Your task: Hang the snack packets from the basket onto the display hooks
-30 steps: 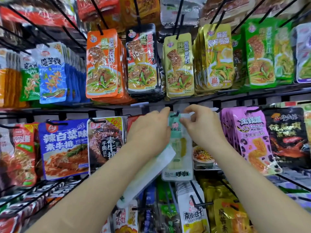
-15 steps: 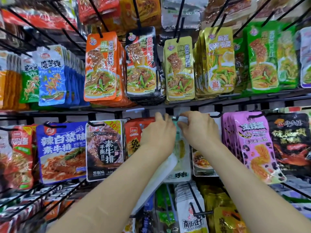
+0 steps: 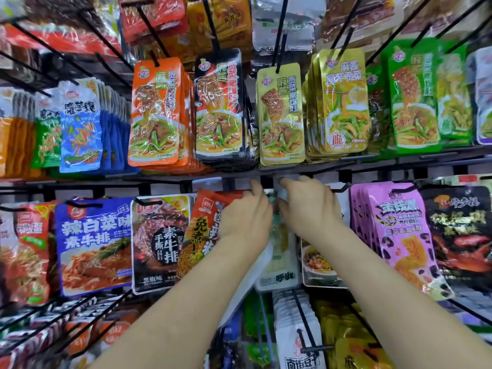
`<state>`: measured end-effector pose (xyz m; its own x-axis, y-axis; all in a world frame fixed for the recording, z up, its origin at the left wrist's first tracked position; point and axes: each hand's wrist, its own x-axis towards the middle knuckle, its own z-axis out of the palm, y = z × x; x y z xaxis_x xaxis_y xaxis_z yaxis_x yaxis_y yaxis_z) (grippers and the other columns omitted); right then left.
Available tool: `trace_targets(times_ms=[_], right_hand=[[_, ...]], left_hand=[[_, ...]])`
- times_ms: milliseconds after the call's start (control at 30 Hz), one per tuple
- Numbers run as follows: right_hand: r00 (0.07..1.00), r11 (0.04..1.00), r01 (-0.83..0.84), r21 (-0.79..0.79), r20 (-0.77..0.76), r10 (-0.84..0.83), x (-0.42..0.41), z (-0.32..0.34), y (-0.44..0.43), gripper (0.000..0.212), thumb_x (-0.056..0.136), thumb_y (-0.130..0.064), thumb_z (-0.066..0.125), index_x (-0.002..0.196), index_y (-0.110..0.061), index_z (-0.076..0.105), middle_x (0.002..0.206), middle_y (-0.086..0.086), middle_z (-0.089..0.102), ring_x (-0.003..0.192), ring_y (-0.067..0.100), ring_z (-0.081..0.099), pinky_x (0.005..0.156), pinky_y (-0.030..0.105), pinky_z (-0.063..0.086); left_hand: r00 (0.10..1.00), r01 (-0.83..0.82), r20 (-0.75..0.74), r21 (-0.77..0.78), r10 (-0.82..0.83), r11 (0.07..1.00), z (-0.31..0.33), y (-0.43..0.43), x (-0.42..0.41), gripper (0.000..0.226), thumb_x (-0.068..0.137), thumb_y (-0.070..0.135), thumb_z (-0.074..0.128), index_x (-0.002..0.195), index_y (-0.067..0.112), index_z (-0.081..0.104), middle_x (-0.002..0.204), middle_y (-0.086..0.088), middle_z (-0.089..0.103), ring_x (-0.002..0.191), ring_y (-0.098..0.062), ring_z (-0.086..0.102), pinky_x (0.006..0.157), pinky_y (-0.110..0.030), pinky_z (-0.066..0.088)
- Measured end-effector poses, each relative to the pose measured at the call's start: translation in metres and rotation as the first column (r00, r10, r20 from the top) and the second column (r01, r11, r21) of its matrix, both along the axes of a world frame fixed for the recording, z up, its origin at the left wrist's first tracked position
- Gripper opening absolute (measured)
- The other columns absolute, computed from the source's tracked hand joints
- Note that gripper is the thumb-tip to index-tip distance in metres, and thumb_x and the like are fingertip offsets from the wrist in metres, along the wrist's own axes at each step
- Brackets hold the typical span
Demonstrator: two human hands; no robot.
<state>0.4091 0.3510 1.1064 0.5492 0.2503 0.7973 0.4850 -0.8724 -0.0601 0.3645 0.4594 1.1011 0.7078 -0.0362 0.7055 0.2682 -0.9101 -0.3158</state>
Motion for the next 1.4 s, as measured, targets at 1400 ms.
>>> trace_targets(times_ms=[1400], right_hand=[[0.933, 0.944, -0.304, 0.126, 0.239, 0.268, -0.009, -0.031, -0.019, 0.038, 0.082, 0.007, 0.060, 0.119, 0.000, 0.064, 0.116, 0.014, 0.067, 0.115, 0.034, 0.059, 0.094, 0.035, 0.046]], left_hand=[[0.974, 0.208, -0.044, -0.222, -0.223, 0.953, -0.006, 0.018, -0.023, 0.047, 0.092, 0.006, 0.046, 0.136, 0.014, 0.032, 0.094, -0.015, 0.065, 0.070, -0.033, 0.053, 0.054, -0.038, 0.039]])
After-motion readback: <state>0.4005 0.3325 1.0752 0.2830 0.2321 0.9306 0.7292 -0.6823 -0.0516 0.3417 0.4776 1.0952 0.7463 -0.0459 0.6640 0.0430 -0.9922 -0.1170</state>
